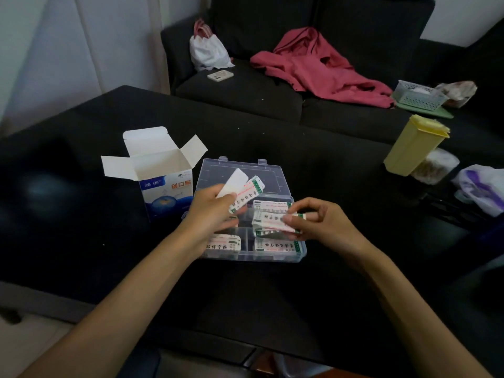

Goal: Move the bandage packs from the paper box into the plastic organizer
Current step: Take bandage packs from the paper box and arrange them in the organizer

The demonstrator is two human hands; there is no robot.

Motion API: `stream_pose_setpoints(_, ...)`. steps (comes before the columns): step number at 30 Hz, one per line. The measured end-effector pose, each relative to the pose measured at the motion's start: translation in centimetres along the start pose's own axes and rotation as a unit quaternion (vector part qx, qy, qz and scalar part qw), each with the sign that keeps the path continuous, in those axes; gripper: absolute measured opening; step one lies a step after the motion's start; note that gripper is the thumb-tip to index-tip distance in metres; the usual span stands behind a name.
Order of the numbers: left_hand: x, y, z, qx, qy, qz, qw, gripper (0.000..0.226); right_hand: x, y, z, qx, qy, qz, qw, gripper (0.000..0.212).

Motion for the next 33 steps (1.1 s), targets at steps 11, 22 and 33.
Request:
stream_pose_setpoints(11, 0.8, 0.3, -0.4, -0.006, -0.002, -0.024, 1.0, 0.033, 0.1, 0.3, -0.9, 0.073, -0.254, 0.052, 0.963, 0.01)
stream_pose_setpoints(22, -0.6, 0.0, 0.9, 0.091, -0.103, 0.084, 0.987, 0.014, -0.2, 0.2, 0.8, 0.134, -0.389, -0.036, 0.911, 0.011)
stream_pose_setpoints(33, -3.0, -0.7, 1.2, 0.07, -0.019, 0.169, 0.983, 0.013, -0.5, -0.1, 0.3, -0.02, 0.078, -0.078, 0.994, 0.015)
Point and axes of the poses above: each hand's wrist, its own y-axis towards the middle knuckle, its own x-axis out of the back of the hand, z = x × y, the point moved 7 cm from there along y, towards the middle knuckle, and after that the axes turned 1 degree about x, right-handed, at the moved point
